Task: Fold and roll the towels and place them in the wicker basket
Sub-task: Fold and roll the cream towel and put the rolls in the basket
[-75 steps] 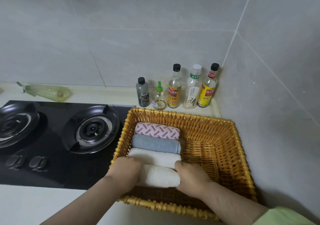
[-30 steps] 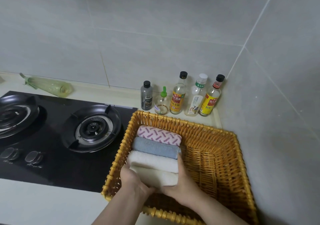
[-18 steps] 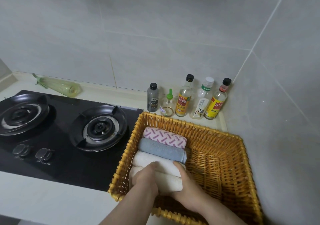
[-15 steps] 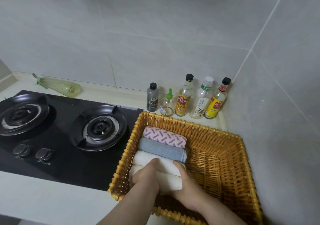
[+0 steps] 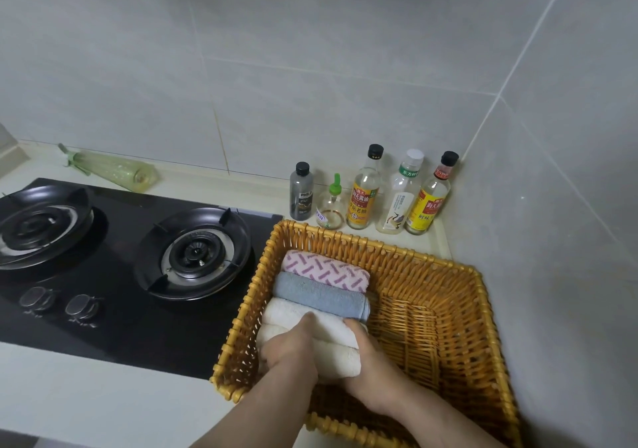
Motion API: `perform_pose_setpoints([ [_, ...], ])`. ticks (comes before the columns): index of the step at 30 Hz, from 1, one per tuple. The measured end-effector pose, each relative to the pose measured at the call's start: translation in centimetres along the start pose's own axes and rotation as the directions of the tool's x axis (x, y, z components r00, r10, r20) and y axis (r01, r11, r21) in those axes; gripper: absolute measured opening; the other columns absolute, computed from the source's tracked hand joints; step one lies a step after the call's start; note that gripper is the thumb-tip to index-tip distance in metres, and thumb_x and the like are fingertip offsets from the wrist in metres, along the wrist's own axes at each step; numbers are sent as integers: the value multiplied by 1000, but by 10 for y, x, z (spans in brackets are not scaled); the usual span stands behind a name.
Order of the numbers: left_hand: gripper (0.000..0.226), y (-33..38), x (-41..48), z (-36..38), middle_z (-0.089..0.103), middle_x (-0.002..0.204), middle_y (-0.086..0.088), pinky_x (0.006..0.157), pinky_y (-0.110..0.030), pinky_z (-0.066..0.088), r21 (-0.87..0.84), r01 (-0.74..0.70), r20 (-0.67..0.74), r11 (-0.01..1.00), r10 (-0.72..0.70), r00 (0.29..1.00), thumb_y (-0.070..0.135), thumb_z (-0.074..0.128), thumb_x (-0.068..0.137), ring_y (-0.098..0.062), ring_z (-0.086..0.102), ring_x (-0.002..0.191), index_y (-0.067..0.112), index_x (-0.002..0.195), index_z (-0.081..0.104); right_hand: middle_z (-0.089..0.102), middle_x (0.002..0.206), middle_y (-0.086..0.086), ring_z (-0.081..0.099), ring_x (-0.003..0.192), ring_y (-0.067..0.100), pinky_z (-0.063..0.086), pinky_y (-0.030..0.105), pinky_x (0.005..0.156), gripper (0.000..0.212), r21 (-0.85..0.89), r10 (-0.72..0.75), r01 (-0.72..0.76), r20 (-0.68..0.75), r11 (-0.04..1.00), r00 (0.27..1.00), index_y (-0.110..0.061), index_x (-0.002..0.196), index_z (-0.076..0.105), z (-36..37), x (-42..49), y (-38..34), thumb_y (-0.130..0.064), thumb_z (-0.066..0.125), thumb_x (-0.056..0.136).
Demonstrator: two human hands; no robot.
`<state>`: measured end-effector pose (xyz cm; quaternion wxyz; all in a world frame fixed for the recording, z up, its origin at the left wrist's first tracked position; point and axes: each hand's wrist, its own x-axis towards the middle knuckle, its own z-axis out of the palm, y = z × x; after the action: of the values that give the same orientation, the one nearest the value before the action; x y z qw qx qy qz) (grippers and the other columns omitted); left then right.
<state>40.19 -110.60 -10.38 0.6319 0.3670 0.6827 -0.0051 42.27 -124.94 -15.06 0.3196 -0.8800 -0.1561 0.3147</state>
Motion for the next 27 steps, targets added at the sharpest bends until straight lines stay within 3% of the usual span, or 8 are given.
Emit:
perform_pose_setpoints([
  [5, 113, -1, 2, 1, 42, 142, -18, 108, -52, 36, -26, -16, 12, 1000, 17, 1000, 38, 90, 61, -41, 42, 129, 10, 148, 24, 29, 151, -4, 40, 130, 12, 35, 17, 101, 91, 57, -11, 14, -59, 998, 998, -43, 148, 20, 1, 1, 1, -12, 67, 77],
  [11, 115, -1, -1, -3, 42, 143, -17, 109, -54, 35, -132, 59, 6, 989, -59, 998, 41, 91, 56, -41, 41, 130, 13, 148, 27, 24, 154, -7, 36, 134, 14, 34, 16, 96, 101, 32, -19, 20, -44, 999, 999, -44, 151, 9, -2, 1, 2, -18, 70, 74],
  [15, 117, -1, 0, -5, 45, 140, -16, 109, -53, 35, -232, 115, 19, 966, -113, 993, 58, 86, 50, -41, 42, 128, 14, 144, 31, 22, 155, -6, 32, 138, 14, 30, 15, 100, 99, 19, -43, 44, -48, 999, 998, -40, 152, 10, -2, -1, 1, -18, 70, 76],
  [27, 99, 1, 1, -3, 44, 139, -13, 106, -54, 34, -228, 79, 75, 970, -64, 995, 50, 83, 64, -39, 41, 128, 19, 145, 35, 22, 154, -3, 33, 137, 14, 32, 20, 107, 95, 32, -33, 34, -43, 999, 999, -39, 152, 13, 2, 2, 1, -21, 69, 76],
])
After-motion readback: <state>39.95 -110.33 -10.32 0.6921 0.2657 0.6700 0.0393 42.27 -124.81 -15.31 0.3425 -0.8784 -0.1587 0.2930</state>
